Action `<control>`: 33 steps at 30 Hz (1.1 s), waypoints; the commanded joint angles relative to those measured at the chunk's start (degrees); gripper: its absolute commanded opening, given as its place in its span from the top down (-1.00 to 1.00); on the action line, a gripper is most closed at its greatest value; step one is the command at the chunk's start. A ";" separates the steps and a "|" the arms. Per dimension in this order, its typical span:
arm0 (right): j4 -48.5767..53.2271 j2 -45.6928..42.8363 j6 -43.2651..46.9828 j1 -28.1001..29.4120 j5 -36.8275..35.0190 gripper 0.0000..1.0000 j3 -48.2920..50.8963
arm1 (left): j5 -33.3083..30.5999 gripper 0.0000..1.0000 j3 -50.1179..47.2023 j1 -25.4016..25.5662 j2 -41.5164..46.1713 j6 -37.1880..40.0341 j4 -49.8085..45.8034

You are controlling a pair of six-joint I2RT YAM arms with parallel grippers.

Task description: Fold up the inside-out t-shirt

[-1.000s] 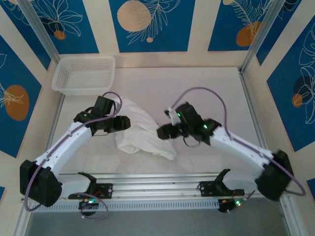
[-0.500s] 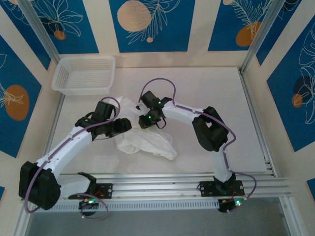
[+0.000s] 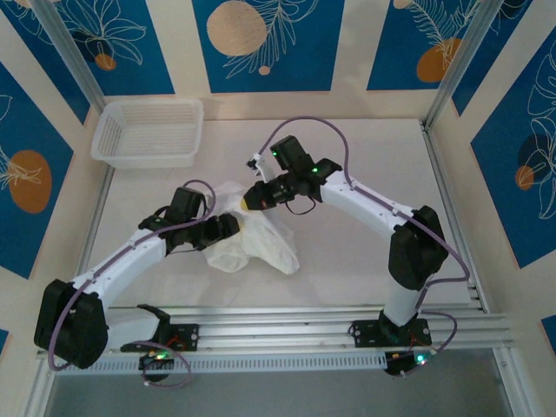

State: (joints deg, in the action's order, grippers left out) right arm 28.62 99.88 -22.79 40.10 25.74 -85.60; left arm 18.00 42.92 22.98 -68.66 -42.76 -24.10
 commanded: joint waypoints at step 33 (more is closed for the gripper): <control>-19.99 -9.23 10.09 8.97 -45.01 -0.05 25.53 | 5.62 1.00 5.29 -0.48 6.13 1.78 6.08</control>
State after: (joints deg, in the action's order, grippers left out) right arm 9.93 87.70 -18.22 48.16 -5.72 -58.08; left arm 22.98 45.87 22.98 -63.02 -42.89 -16.16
